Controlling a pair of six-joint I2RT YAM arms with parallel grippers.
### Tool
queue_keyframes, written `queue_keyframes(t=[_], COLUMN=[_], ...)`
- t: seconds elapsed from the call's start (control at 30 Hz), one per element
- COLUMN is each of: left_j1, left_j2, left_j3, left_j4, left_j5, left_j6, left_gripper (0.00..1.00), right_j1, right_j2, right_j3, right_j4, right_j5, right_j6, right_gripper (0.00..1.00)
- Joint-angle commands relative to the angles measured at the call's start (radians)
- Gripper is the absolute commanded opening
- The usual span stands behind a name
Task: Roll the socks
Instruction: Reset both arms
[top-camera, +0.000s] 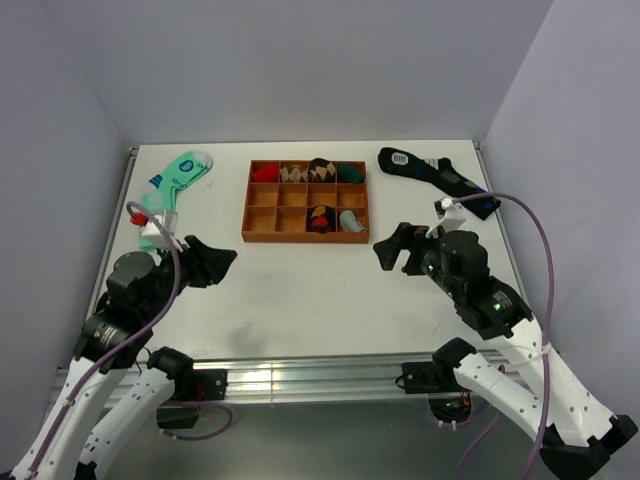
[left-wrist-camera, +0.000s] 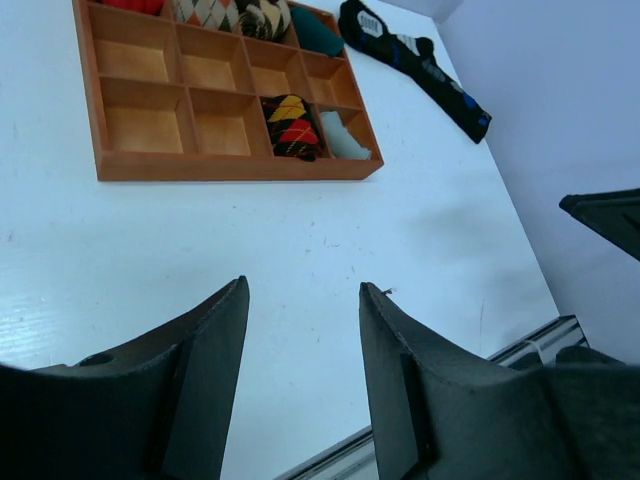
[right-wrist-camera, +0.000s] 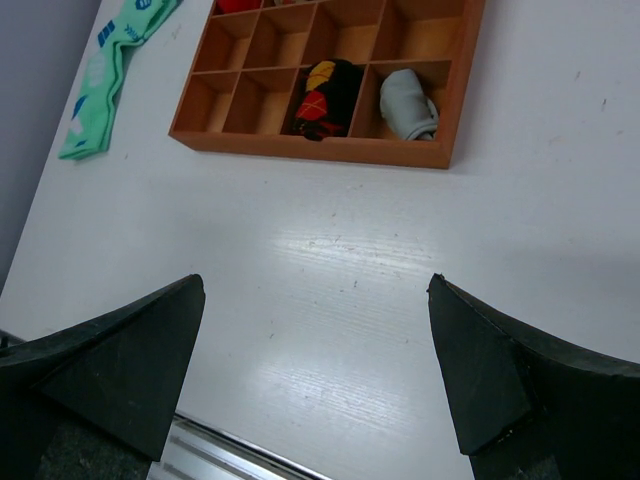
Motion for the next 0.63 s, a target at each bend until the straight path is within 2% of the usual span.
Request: queue_keyframes(t=[0.0, 0.07, 0.17, 0.37, 0.6], left_j1=[-0.014, -0.013, -0.013, -0.013, -0.019], left_j2=[-0.058, -0.051, -0.052, -0.114, -0.097], left_j3=[0.018, 0.017, -0.015, -0.031, -0.034], left_j4=[-0.005, -0.014, 0.023, 0.038, 0.038], left_j5=[-0.016, -0.044, 0.008, 0.012, 0.023], left_j6=[0.056, 0.051, 0.05, 0.054, 0.053], left_gripper=[0.55, 0.55, 0.54, 0.57, 0.58], right_j1=[-0.005, -0.003, -0.005, -0.005, -0.005], right_j2=[-0.05, -0.053, -0.039, -0.078, -0.09], right_j3=[-0.009, -0.002, 0.023, 0.023, 0.046], right_j4=[0.057, 0.046, 0.007, -0.016, -0.036], right_j5=[0.061, 0.052, 0.049, 0.049, 0.058], right_j6=[0.0, -0.005, -0.008, -0.036, -0.031], right_gripper=[1.0, 1.0, 1.0, 1.0, 1.0])
